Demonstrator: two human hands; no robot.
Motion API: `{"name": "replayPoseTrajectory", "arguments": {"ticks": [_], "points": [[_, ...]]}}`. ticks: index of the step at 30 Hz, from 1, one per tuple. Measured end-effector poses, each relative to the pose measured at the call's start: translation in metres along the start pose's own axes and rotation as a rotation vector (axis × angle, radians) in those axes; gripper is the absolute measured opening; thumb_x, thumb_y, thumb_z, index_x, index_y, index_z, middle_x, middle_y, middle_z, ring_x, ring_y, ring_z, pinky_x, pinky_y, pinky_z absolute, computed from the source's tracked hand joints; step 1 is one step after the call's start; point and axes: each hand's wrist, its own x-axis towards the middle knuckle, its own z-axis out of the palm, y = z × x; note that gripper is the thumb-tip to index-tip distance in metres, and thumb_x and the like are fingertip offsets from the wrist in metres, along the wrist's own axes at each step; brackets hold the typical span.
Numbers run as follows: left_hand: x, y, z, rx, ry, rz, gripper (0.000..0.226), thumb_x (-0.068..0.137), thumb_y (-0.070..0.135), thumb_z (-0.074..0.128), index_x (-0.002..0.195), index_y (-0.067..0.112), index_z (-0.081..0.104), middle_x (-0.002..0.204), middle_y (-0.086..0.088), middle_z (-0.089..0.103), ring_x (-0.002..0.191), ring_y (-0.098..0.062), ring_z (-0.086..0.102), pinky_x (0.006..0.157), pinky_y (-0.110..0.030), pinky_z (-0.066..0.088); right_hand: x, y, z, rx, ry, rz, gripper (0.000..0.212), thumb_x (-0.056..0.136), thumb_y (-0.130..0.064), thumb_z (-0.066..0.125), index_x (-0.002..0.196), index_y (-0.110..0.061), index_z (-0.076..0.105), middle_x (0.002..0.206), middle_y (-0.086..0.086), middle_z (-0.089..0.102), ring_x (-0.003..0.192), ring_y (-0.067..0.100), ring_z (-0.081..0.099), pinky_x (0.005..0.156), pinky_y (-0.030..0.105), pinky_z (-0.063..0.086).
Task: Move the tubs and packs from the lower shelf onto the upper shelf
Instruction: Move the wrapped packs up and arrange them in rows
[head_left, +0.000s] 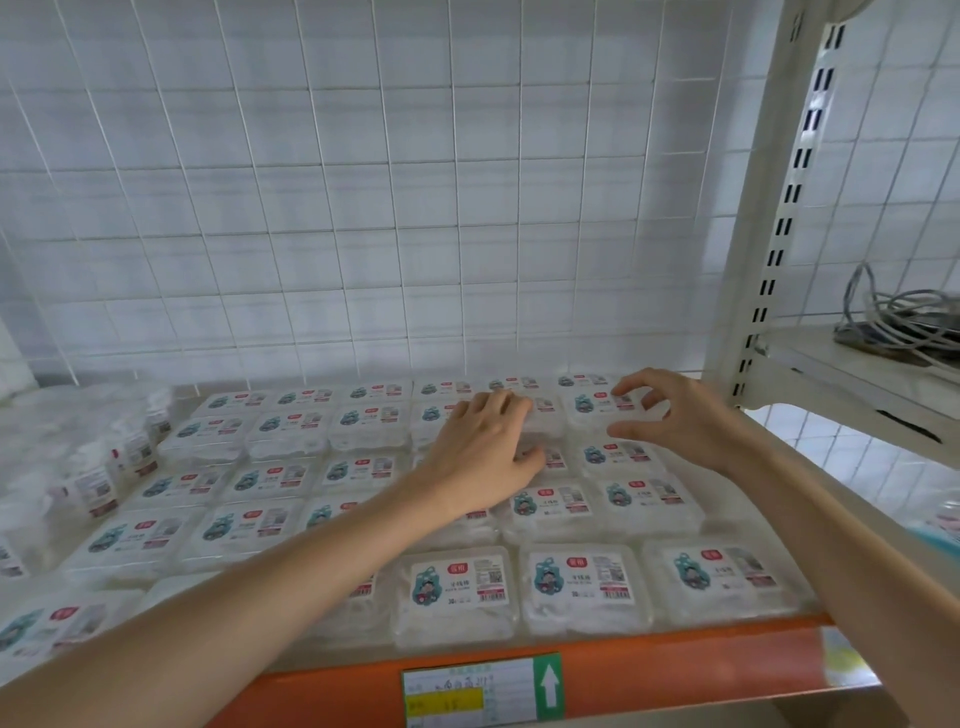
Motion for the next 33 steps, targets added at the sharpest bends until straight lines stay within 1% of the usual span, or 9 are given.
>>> {"name": "replayPoseTrajectory", "arguments": {"ticks": [3, 6, 11, 15, 18, 22, 27, 29, 33], "points": [[0.0, 0.001, 0.001, 0.005, 0.004, -0.003, 0.056, 0.099, 0.047, 0.04, 0.145, 0.015, 0.036, 0.146, -0.003, 0.04, 0.134, -0.02, 0.037, 0.115, -0.036, 0.028, 0.0, 0.002, 0.001, -0.018, -0.018, 0.003, 0.042, 0.08, -0.042, 0.077, 0.118, -0.032, 0.061, 0.101, -0.018, 0.053, 0.084, -0.007, 0.049, 0.07, 0.02, 0.038], [0.0, 0.001, 0.002, 0.009, 0.004, -0.008, 0.056, 0.099, 0.047, 0.04, 0.146, 0.016, 0.035, 0.146, -0.002, 0.04, 0.134, -0.019, 0.037, 0.115, -0.035, 0.027, -0.003, 0.0, 0.0, -0.081, -0.032, -0.025, 0.034, 0.087, -0.042, 0.07, 0.118, -0.033, 0.059, 0.099, -0.027, 0.046, 0.082, -0.009, 0.047, 0.062, 0.004, 0.03], [0.0, 0.001, 0.003, 0.007, 0.005, -0.021, 0.057, 0.1, 0.047, 0.039, 0.148, 0.017, 0.033, 0.149, -0.001, 0.038, 0.137, -0.019, 0.034, 0.116, -0.035, 0.024, -0.003, -0.001, 0.002, -0.192, -0.045, -0.046, 0.038, 0.091, -0.044, 0.064, 0.126, -0.032, 0.055, 0.126, -0.018, 0.043, 0.093, 0.003, 0.049, 0.059, 0.001, 0.028], [-0.001, 0.002, 0.003, 0.012, -0.001, -0.024, 0.057, 0.1, 0.047, 0.038, 0.148, 0.018, 0.033, 0.15, 0.0, 0.037, 0.138, -0.019, 0.032, 0.116, -0.035, 0.024, -0.003, -0.001, 0.003, -0.223, -0.041, -0.047, 0.038, 0.093, -0.044, 0.062, 0.128, -0.031, 0.054, 0.121, -0.016, 0.041, 0.092, 0.005, 0.047, 0.062, -0.005, 0.031], [-0.001, 0.003, 0.002, 0.015, -0.01, -0.027, 0.057, 0.1, 0.047, 0.038, 0.148, 0.018, 0.032, 0.15, 0.0, 0.036, 0.139, -0.019, 0.032, 0.117, -0.035, 0.024, 0.0, 0.002, 0.007, -0.237, -0.016, -0.056, 0.038, 0.091, -0.045, 0.064, 0.125, -0.033, 0.054, 0.121, -0.019, 0.041, 0.096, 0.004, 0.048, 0.058, 0.004, 0.03], [-0.002, 0.004, 0.001, 0.026, -0.018, -0.031, 0.057, 0.101, 0.047, 0.038, 0.149, 0.018, 0.032, 0.151, -0.001, 0.036, 0.139, -0.019, 0.032, 0.117, -0.035, 0.024, 0.003, 0.008, 0.013, -0.192, 0.004, -0.086, 0.038, 0.088, -0.043, 0.068, 0.122, -0.03, 0.057, 0.134, -0.008, 0.049, 0.107, 0.008, 0.05, 0.085, 0.025, 0.04], [-0.001, 0.006, -0.006, 0.053, -0.045, -0.039, 0.059, 0.1, 0.049, 0.039, 0.149, 0.016, 0.032, 0.15, -0.002, 0.037, 0.138, -0.02, 0.034, 0.116, -0.035, 0.025, -0.001, 0.001, 0.013, -0.265, 0.038, -0.113, 0.048, 0.086, -0.047, 0.068, 0.126, -0.026, 0.055, 0.138, -0.005, 0.048, 0.126, 0.016, 0.046, 0.106, 0.036, 0.036], [0.0, 0.006, -0.012, 0.053, -0.056, -0.051, 0.062, 0.099, 0.05, 0.041, 0.149, 0.015, 0.032, 0.152, -0.003, 0.035, 0.139, -0.02, 0.033, 0.116, -0.035, 0.024, -0.002, -0.005, 0.012, -0.25, 0.054, -0.111, 0.054, 0.087, -0.047, 0.067, 0.132, -0.024, 0.051, 0.14, -0.003, 0.047, 0.129, 0.017, 0.044, 0.108, 0.038, 0.034], [-0.001, 0.005, -0.03, 0.073, -0.028, -0.071, 0.064, 0.1, 0.051, 0.038, 0.15, 0.012, 0.03, 0.154, -0.004, 0.034, 0.141, -0.02, 0.031, 0.118, -0.037, 0.024, 0.001, -0.016, 0.007, -0.207, 0.07, -0.142, 0.063, 0.087, -0.048, 0.066, 0.139, -0.022, 0.042, 0.143, 0.0, 0.047, 0.13, 0.02, 0.045, 0.107, 0.042, 0.04]]}}
